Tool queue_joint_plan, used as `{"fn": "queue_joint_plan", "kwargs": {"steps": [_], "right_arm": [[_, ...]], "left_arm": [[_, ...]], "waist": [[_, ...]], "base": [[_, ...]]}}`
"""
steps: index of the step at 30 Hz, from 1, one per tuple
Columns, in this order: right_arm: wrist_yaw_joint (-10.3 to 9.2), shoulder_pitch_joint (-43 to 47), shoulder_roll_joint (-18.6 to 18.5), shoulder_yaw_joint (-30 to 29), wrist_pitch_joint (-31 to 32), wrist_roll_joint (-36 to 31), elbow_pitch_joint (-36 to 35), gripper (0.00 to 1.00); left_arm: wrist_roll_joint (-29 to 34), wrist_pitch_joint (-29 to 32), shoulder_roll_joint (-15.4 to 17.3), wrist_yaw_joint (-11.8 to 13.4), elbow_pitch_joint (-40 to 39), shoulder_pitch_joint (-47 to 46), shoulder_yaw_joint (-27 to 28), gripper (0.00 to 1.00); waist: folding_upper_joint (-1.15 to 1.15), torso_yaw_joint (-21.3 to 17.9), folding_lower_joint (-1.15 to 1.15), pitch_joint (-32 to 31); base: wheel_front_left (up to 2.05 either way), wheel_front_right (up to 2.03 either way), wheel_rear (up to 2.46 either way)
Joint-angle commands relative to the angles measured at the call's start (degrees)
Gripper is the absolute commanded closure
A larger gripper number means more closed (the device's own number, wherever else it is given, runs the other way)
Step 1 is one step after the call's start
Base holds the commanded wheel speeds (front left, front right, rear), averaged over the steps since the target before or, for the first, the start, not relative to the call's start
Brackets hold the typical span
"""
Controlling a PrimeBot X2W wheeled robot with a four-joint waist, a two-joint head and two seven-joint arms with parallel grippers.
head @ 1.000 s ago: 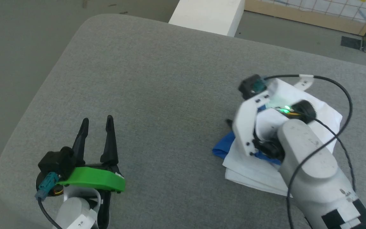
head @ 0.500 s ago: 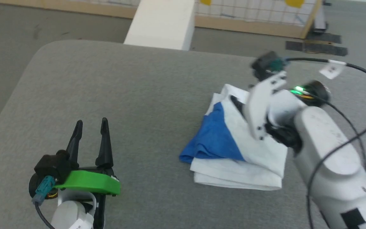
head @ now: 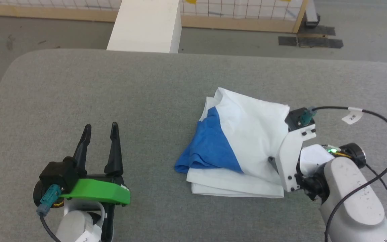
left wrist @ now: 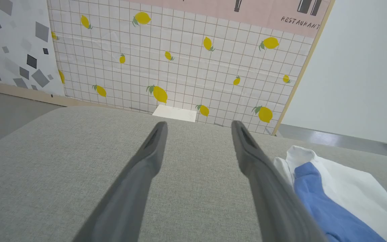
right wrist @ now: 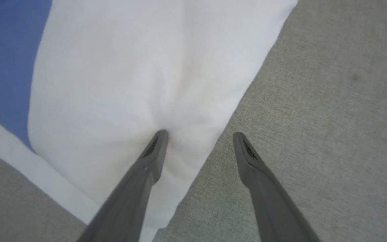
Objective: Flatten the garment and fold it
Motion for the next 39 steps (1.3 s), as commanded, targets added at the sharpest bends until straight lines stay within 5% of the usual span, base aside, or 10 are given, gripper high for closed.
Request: {"fn": "queue_joint_plan", "kwargs": {"steps": [1, 6, 8, 15, 27, 33, 39], "right_arm": [[-0.09, 1.15, 0.56, 0.20, 0.34, -0.56, 0.77, 0.00], [-0.09, 1.81, 0.94, 0.71, 0.22, -1.15, 3.70, 0.00], [-0.09, 1.45, 0.35, 1.05, -0.55, -0.95, 4.07, 0.99], [-0.09, -1.19, -6.94, 8.99, -2.28, 3.42, -1.11, 1.00], [-0.09, -7.92, -31.77, 25.74, -0.05, 13.37, -15.19, 1.00], [-0.09, -12.09, -38.65, 27.61, -2.95, 13.08, -12.87, 1.00], [-0.09, -15.49, -41.92, 25.82, -7.89, 10.87, -6.26, 1.00]], "left_arm": [[0.22, -0.22, 0.26, -0.15, -0.06, -0.80, 0.10, 0.00], [0.07, -0.22, 0.27, -0.36, 0.27, -1.60, 0.27, 0.00], [0.09, -0.22, 0.25, -0.42, 0.44, -1.75, 0.33, 0.00], [0.19, -0.22, 0.94, -0.19, -0.64, -0.75, 1.65, 0.00], [0.16, -0.07, 2.62, 1.21, -5.21, -1.55, 4.33, 0.00], [0.95, 2.11, 4.26, 1.08, -8.56, -3.09, 3.54, 0.00], [1.55, 4.86, 6.22, 0.77, -12.01, -5.06, 2.95, 0.00]], "waist": [[0.00, 1.46, 0.00, 1.80], [0.00, 2.27, 0.00, 3.06], [0.00, 2.29, 0.00, 3.12], [0.00, -3.47, 0.00, 2.97], [0.00, -23.67, 0.00, 6.97], [0.00, -27.04, 0.00, 12.17], [0.00, -25.28, 0.00, 18.21]], "base": [[0.00, 0.00, 0.00], [0.00, 0.00, 0.00], [0.00, 0.00, 0.00], [0.00, 0.00, 0.00], [0.00, 0.00, 0.00], [0.00, 0.00, 0.00], [0.00, 0.00, 0.00]]}}
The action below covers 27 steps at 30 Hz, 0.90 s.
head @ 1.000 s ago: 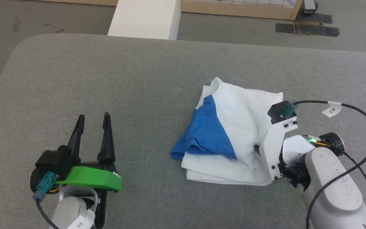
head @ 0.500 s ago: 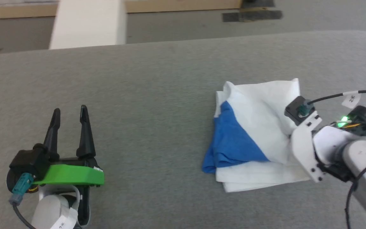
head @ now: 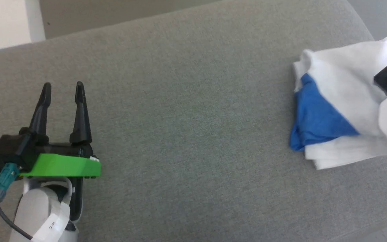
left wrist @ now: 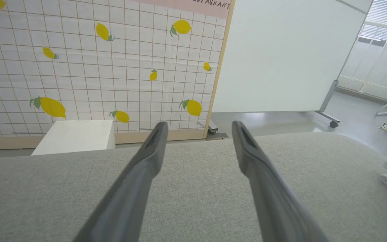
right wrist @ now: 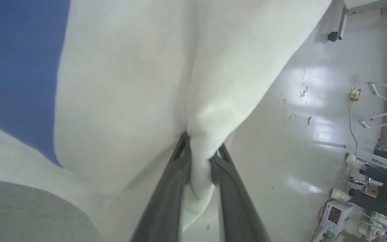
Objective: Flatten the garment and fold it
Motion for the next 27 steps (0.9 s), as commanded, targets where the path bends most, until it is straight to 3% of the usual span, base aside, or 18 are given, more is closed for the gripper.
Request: {"fn": "queue_joint_plan", "kwargs": {"steps": [1, 7, 12, 13, 14, 15, 22, 27], "right_arm": [[-0.11, -1.06, -0.79, 0.32, -0.76, -1.01, 0.90, 1.00], [-0.11, -4.16, -0.74, -5.32, -4.66, -4.90, 8.69, 1.00], [-0.11, -4.94, 1.78, -11.60, -4.83, -8.34, 14.29, 1.00], [-0.11, -5.07, 2.42, -13.03, -4.71, -9.02, 15.14, 0.85], [-0.11, -5.00, 3.42, -15.29, -4.49, -10.54, 16.28, 0.16], [-0.11, -4.80, 4.09, -16.73, -4.85, -11.84, 16.54, 0.00], [-0.11, -1.80, 11.48, -31.52, -13.08, -16.96, 11.73, 0.00], [-0.11, -2.15, 15.41, -34.86, -21.85, -15.57, 2.57, 0.00]], "left_arm": [[0.78, 0.37, 0.75, -0.25, -0.55, -1.01, 0.04, 0.00], [0.79, 1.75, 2.39, -0.05, -2.84, -1.84, 0.79, 0.00], [0.50, 1.95, 2.95, 0.05, -3.44, -2.10, 1.08, 0.00], [0.45, 1.90, 2.96, 0.09, -3.47, -2.06, 1.07, 0.00], [0.40, 1.85, 2.95, 0.16, -3.46, -1.99, 1.05, 0.00], [0.35, 1.79, 2.93, 0.20, -3.34, -1.94, 1.02, 0.00], [-0.20, 0.19, 1.70, 0.44, -1.04, -1.28, 0.05, 0.00], [-0.35, -1.44, 0.48, 0.91, 1.76, -0.98, -0.55, 0.00]], "waist": [[0.00, -0.28, 0.00, 7.35], [0.00, 2.60, 0.00, 10.82], [0.00, 4.10, 0.00, 11.89], [0.00, 4.22, 0.00, 11.89], [0.00, 4.34, 0.00, 11.79], [0.00, 4.41, 0.00, 11.58], [0.00, 4.87, 0.00, 6.30], [0.00, 6.40, 0.00, -0.52]], "base": [[0.00, 0.00, 0.00], [0.00, 0.00, 0.00], [0.00, 0.00, 0.00], [0.00, 0.00, 0.00], [0.00, 0.00, 0.00], [0.00, 0.00, 0.00], [0.00, 0.00, 0.00], [0.00, 0.00, 0.00]]}}
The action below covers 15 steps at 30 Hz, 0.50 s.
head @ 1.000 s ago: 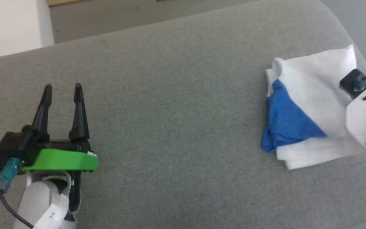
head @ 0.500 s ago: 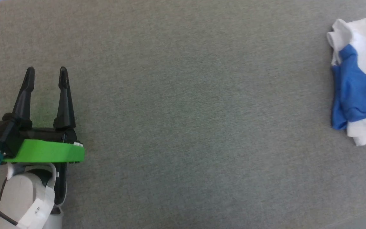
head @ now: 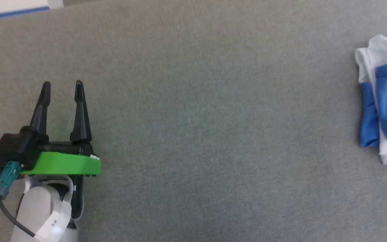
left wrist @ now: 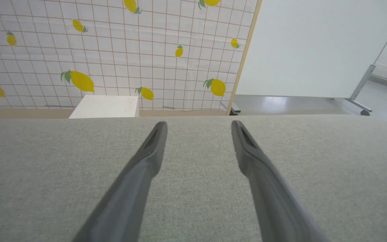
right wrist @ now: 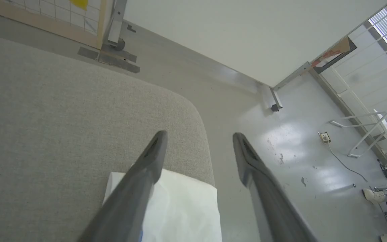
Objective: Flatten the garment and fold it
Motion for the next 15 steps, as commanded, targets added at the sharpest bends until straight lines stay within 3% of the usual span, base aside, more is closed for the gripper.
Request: {"fn": "queue_joint_plan", "kwargs": {"steps": [1, 6, 11, 14, 15], "right_arm": [[-0.11, -0.27, 0.61, 0.43, -1.98, 0.38, -2.09, 0.00], [-0.11, 2.09, 6.10, 0.03, -8.74, 3.09, -10.57, 0.00], [-0.11, 9.44, 14.94, -2.52, -15.01, 3.80, -17.87, 0.00], [-0.11, 14.26, 20.90, -4.78, -19.17, 3.03, -20.47, 0.00], [-0.11, 18.39, 26.53, -7.56, -23.29, 1.58, -21.51, 0.00]], "left_arm": [[-0.11, -0.73, -0.36, 0.59, 0.66, 0.03, 0.00, 0.00], [0.46, -1.97, -1.47, 1.98, 2.55, 0.72, -0.02, 0.00], [0.17, -2.92, -2.76, 3.26, 2.90, 1.47, 0.70, 0.00], [0.64, -3.28, -2.94, 3.67, 3.18, 2.03, 0.83, 0.00], [1.70, -3.49, -2.94, 4.20, 3.87, 2.64, 0.71, 0.00]], "waist": [[0.00, 1.47, -0.01, -7.46], [0.00, 4.47, -0.01, -14.22], [0.00, 7.96, -0.01, -18.53], [0.00, 9.68, -0.01, -20.02], [0.00, 10.97, -0.01, -21.04]], "base": [[0.00, 0.00, 0.00], [0.00, 0.00, 0.00], [0.00, 0.00, 0.00], [0.00, 0.00, 0.00], [0.00, 0.00, 0.00]]}}
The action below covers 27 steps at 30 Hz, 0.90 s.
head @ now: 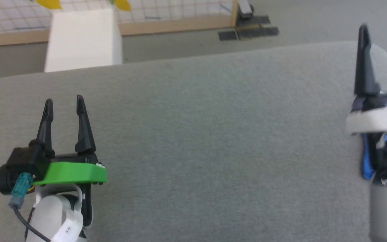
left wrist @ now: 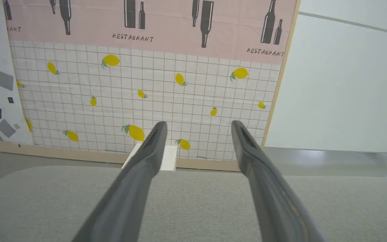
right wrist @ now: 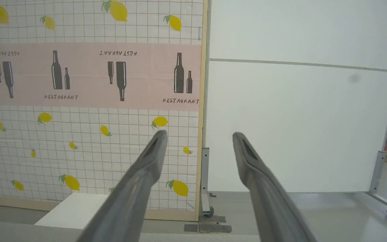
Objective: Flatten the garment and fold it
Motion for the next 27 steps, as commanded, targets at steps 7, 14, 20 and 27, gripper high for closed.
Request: {"fn": "queue_joint_plan", "kwargs": {"steps": [7, 14, 20, 27], "right_arm": [[-0.10, 10.54, 2.56, 1.69, -6.76, 2.01, 3.39, 0.00], [-0.10, 17.12, 2.58, 4.48, -8.96, 5.14, 8.97, 0.00], [-0.10, 20.04, 2.59, 4.84, -9.89, 6.56, 12.78, 0.00], [-0.10, 20.97, 2.59, 5.31, -10.14, 6.83, 15.24, 0.00]], "left_arm": [[2.67, -0.60, -0.57, 0.73, 2.90, 1.77, -1.62, 0.00], [3.43, -0.66, -1.70, 1.01, 6.42, 2.70, -2.77, 0.00], [3.18, -0.67, -2.69, 0.60, 9.18, 3.90, -3.42, 0.00], [2.23, -0.67, -3.59, 0.32, 12.55, 5.07, -3.89, 0.00]], "waist": [[0.00, 6.57, 0.00, -5.50], [0.00, 7.70, 0.00, -6.66], [0.00, 7.91, 0.00, -7.20], [0.00, 7.69, 0.00, -7.35]], "base": [[0.00, 0.00, 0.00], [0.00, 0.00, 0.00], [0.00, 0.00, 0.00], [0.00, 0.00, 0.00]]}}
